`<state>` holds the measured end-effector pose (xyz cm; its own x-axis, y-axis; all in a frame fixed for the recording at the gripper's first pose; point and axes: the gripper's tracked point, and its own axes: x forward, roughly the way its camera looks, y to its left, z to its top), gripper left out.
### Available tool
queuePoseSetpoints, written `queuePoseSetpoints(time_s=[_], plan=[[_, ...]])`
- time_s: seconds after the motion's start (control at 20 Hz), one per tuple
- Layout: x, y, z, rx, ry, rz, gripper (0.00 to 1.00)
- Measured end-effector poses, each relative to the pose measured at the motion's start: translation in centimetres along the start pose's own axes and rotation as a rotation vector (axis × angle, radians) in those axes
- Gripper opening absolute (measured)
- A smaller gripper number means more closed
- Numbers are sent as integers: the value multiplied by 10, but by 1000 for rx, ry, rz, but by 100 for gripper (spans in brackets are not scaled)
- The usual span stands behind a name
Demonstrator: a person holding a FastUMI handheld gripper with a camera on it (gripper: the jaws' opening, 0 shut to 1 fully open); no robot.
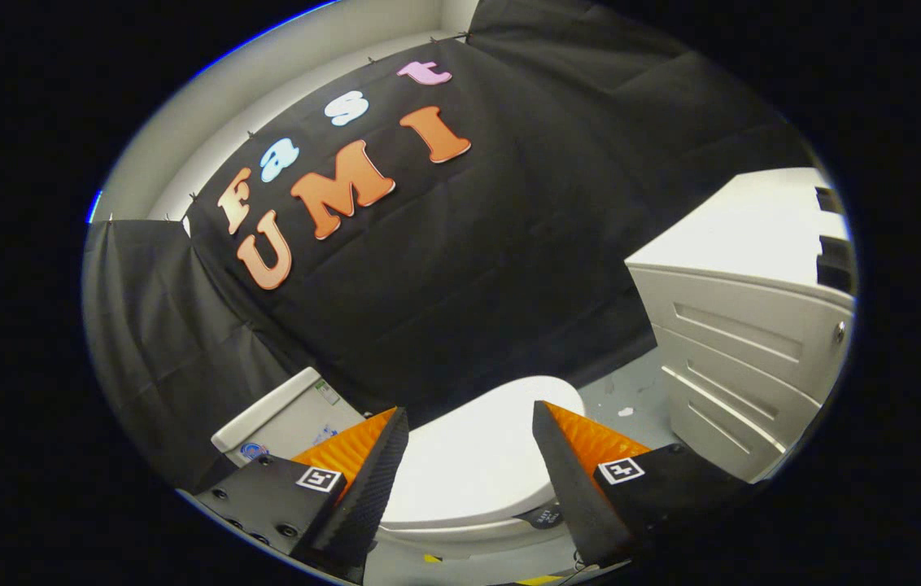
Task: Open the toilet lid.
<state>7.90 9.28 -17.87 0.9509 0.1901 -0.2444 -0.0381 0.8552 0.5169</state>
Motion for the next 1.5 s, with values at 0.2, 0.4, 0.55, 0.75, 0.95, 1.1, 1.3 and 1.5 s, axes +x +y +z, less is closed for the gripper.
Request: queuePoseSetpoints(time_s=[0.2, 0.4, 0.55, 0.75, 0.95, 1.1, 1.3, 1.5], plan=[[11, -33, -49, 119, 129, -35, 98], [24, -53, -79, 304, 218, -37, 99], [26, -72, -98, 452, 258, -67, 99], [29, -85, -115, 531, 298, -91, 99], [37, -81, -147, 568, 409, -83, 99], [44, -77, -166, 613, 460, -79, 99], [49, -83, -181, 693, 485, -92, 98], [54, -84, -183, 708, 476, -80, 90]])
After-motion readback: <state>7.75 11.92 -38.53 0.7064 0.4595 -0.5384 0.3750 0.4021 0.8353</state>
